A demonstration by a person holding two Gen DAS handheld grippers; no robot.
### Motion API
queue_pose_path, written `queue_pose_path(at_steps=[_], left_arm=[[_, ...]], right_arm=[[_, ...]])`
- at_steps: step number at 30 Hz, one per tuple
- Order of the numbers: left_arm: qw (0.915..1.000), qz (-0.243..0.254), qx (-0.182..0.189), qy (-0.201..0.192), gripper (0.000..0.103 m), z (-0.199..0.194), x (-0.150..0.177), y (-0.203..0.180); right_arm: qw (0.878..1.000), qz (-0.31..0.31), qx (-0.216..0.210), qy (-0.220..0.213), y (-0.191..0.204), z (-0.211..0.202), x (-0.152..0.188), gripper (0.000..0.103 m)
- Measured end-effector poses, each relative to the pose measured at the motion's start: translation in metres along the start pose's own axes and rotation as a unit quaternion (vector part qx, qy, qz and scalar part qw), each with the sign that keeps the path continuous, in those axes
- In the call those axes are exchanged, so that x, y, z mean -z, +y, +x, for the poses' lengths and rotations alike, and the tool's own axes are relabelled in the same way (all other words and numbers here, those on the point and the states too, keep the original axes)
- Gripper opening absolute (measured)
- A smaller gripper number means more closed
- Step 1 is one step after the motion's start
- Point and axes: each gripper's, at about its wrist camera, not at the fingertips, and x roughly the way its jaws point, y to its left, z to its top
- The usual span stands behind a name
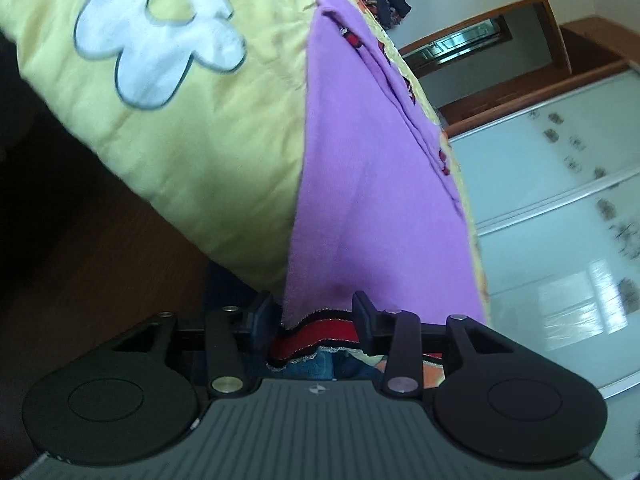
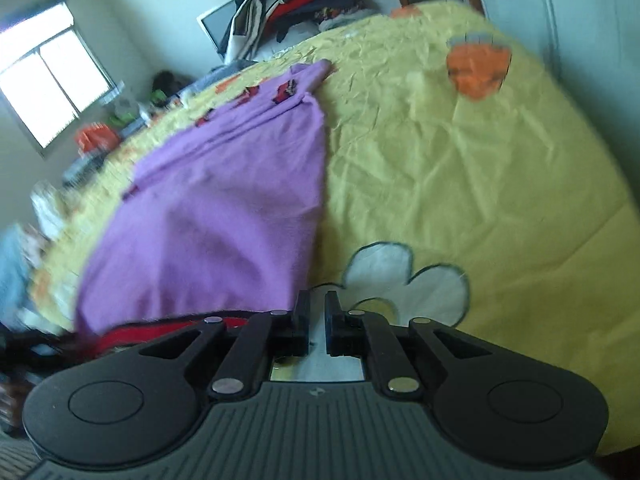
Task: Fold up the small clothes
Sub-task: 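Carry the held hem band with both grippers up over the body toward the collar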
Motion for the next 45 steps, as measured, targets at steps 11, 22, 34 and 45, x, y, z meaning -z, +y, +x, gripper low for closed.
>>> queue_pose_path(at_steps=[11, 22, 34, 45], left_arm=[[0.9994, -0.001, 0.026, 0.023, 0.003, 0.024, -0.001, 0.001], [0.9984, -0.033, 0.038, 0.025, 0.003, 0.021, 0.003, 0.017], [0.9982, -0.011, 0.059, -0.003, 0.003, 0.002, 0.012, 0.011], [0.9859, -0.008, 0.133, -0.101, 0.002, -0.047, 0.016, -0.002]], right_arm=[[0.985, 0.137, -0.076, 0.073, -0.025, 0.014, -0.025, 0.096], [0.971, 0.177, -0.127, 0.096, -0.021, 0.030, -0.026, 0.099], [0.974, 0.159, -0.145, 0.066, -0.017, 0.033, -0.014, 0.004], [0.945, 0.184, -0.269, -0.035, -0.014, 0.007, -0.025, 0.004]])
